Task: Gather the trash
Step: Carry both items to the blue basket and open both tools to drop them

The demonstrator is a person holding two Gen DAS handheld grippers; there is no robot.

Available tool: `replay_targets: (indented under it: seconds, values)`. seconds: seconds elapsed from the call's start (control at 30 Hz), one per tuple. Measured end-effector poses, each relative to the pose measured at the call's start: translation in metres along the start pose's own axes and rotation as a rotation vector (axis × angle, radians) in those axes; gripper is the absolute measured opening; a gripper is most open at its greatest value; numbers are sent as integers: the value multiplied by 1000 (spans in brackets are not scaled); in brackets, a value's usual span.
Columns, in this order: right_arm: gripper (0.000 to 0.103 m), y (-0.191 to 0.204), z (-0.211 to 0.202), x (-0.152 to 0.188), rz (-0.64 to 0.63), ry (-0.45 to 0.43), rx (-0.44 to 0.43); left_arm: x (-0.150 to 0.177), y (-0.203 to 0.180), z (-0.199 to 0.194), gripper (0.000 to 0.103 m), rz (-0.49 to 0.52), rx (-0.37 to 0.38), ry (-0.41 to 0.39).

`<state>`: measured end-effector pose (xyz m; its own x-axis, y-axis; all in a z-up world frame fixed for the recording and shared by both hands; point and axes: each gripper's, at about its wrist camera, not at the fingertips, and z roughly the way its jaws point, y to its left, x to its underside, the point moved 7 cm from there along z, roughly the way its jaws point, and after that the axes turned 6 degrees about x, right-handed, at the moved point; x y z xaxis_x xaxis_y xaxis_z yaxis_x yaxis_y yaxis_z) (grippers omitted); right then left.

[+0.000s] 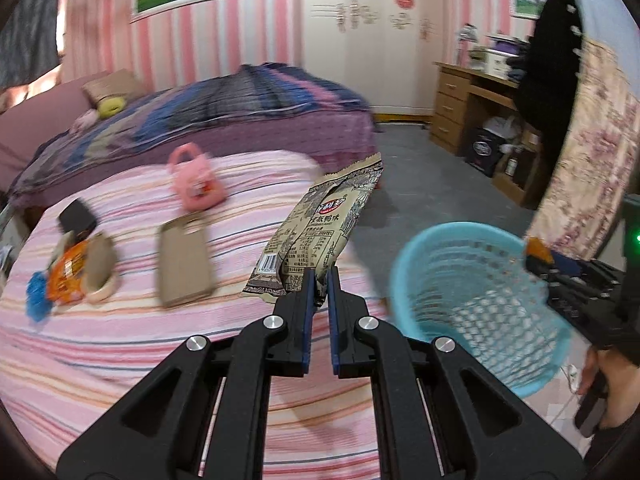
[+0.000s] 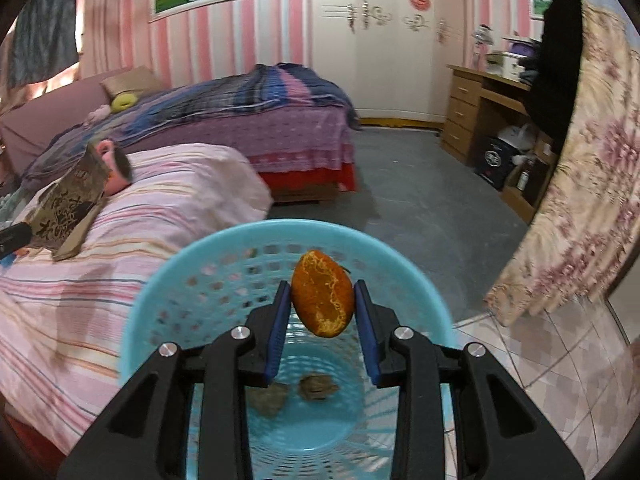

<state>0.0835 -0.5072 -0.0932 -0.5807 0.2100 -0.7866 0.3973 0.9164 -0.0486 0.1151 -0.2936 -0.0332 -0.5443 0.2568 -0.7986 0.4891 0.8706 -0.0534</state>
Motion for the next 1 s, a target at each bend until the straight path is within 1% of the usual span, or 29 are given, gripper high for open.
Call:
replay_targets:
  seconds: [0.13, 0.3, 0.4, 0.5, 0.63, 0.77, 0.83, 0.87, 0.9, 0.93, 1.0]
  values:
    - [32, -14, 6, 3, -12, 11, 32, -6, -50, 9, 5, 36, 68, 5]
    - [32, -38, 7, 8, 25, 19, 39, -7, -87, 23, 5, 36, 132, 28]
    - [32, -52, 8, 10, 63, 25, 46, -6, -111, 33, 5, 20, 190, 58]
    - [32, -60, 10, 11, 91, 24, 49, -3, -129, 39, 5, 35, 219, 70]
    - [32, -63, 12, 15, 103, 28, 46, 3, -137, 47, 6, 66, 217, 76]
    - [32, -65, 15, 15, 108, 32, 39, 9, -131, 60, 6, 58, 212, 100]
    - [32, -64, 16, 15, 106, 35, 36, 11, -127, 65, 10, 50, 206, 107]
    - [32, -64, 16, 15, 104, 36, 36, 12, -125, 66, 17, 47, 203, 108]
    - [32, -63, 16, 16, 102, 37, 37, 11, -123, 67, 30, 44, 198, 107]
    - [32, -62, 16, 15, 100, 38, 36, 10, -119, 67, 37, 43, 186, 96]
    - [32, -62, 18, 16, 96, 40, 38, 8, -112, 64, 59, 48, 162, 74]
